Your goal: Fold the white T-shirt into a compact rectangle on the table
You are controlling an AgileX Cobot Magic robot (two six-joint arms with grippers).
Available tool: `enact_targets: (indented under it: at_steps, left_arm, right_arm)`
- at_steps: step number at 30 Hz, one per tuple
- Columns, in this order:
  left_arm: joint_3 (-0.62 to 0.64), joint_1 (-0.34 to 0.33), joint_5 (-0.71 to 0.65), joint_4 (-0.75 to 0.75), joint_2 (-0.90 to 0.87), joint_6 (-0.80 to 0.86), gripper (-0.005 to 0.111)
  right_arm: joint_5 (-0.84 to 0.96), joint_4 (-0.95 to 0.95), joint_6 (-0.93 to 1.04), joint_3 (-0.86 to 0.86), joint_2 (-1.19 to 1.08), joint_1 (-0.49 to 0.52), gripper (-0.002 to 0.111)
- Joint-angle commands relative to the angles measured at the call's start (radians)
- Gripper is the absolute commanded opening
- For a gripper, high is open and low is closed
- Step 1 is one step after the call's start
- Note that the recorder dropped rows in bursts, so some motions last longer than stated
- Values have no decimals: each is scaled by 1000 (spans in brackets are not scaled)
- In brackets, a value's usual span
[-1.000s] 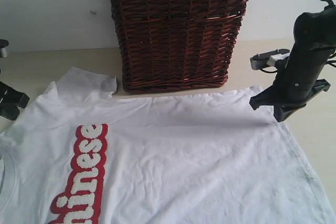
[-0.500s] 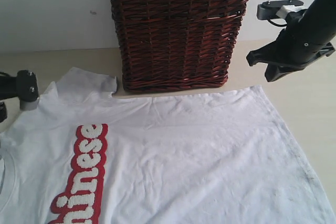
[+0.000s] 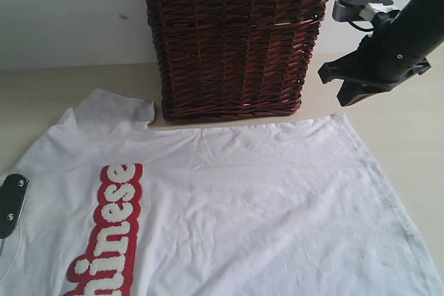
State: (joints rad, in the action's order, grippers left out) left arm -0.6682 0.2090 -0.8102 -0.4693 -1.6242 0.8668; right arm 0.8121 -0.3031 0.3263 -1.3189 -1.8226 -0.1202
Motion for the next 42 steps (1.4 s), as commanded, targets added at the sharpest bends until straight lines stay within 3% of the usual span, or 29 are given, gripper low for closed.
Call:
enact_targets:
  at_steps: [1, 5, 9, 12, 17, 23, 28, 31, 38, 42]
  left_arm:
    - [-4, 5, -7, -13, 10, -34, 84]
    - [-45, 5, -46, 12, 37, -37, 84]
    - [-77, 5, 5, 126, 77, -28, 84]
    - [-76, 5, 29, 195, 79, 68, 84]
    - [-25, 5, 68, 183, 42, 159, 84]
    - [-13, 0, 226, 183, 6, 124, 84]
    - [-8, -19, 228, 167, -15, 125, 84]
    - [-6, -43, 219, 167, -34, 128, 84]
    - [-6, -61, 227, 123, -36, 182, 84]
    - [-6, -61, 245, 137, -42, 225, 84]
  right_arm:
    - [1, 6, 13, -4, 8, 4, 0]
    - [1, 6, 13, -4, 8, 4, 0]
    - [1, 6, 13, -4, 8, 4, 0]
    - [1, 6, 13, -4, 8, 4, 0]
    - [3, 6, 30, -4, 8, 4, 0]
    - [4, 12, 69, 12, 8, 4, 0]
    - [-38, 69, 82, 51, 2, 4, 0]
    - [-43, 69, 127, 65, 0, 4, 7]
    - [-15, 71, 276, 66, 13, 4, 39]
    - [84, 79, 486, 66, 25, 4, 45]
